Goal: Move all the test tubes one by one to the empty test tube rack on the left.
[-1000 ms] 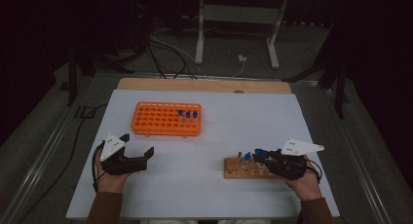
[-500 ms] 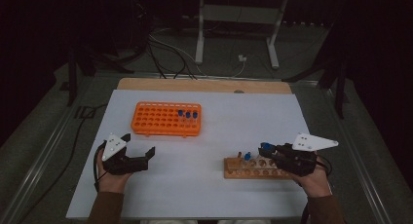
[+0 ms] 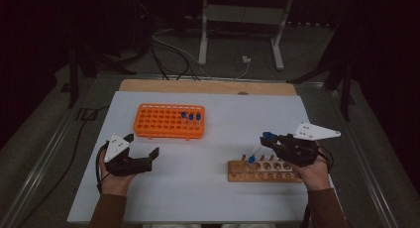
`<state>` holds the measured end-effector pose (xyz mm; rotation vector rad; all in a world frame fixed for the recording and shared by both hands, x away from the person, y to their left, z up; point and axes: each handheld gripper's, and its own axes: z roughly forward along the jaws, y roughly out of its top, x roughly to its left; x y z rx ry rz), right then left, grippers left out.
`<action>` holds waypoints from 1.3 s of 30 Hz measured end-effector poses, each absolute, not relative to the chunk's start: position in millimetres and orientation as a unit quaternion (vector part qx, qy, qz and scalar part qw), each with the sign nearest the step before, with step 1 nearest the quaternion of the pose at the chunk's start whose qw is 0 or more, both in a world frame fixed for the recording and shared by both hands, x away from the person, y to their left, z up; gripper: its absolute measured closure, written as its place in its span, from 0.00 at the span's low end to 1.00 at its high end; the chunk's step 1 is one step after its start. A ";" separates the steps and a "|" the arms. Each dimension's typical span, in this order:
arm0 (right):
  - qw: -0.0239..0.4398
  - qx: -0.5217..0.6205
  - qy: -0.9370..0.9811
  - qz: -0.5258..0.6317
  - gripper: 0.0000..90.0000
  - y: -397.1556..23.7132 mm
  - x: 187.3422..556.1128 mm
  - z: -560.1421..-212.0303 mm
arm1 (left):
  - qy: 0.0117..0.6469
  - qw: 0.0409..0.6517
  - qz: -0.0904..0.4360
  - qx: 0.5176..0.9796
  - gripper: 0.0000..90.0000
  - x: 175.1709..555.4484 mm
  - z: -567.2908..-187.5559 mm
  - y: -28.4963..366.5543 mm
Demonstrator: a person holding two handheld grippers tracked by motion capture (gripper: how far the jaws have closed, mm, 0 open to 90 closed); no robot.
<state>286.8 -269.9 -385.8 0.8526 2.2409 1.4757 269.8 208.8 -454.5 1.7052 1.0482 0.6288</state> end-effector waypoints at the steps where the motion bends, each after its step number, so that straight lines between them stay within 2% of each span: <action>1: 0.163 0.299 0.784 0.519 0.86 -267.5 288.0 -384.9 | 0.432 0.498 0.260 0.705 0.01 269.2 -453.8 207.8; 16: 0.170 0.298 0.785 0.516 0.86 -239.9 302.4 -370.5 | 0.411 0.488 0.260 0.725 0.01 268.5 -441.5 186.8; 39: 0.140 0.280 0.798 0.515 0.86 -187.3 312.2 -371.2 | 0.370 0.500 0.232 0.748 0.01 281.1 -431.3 138.3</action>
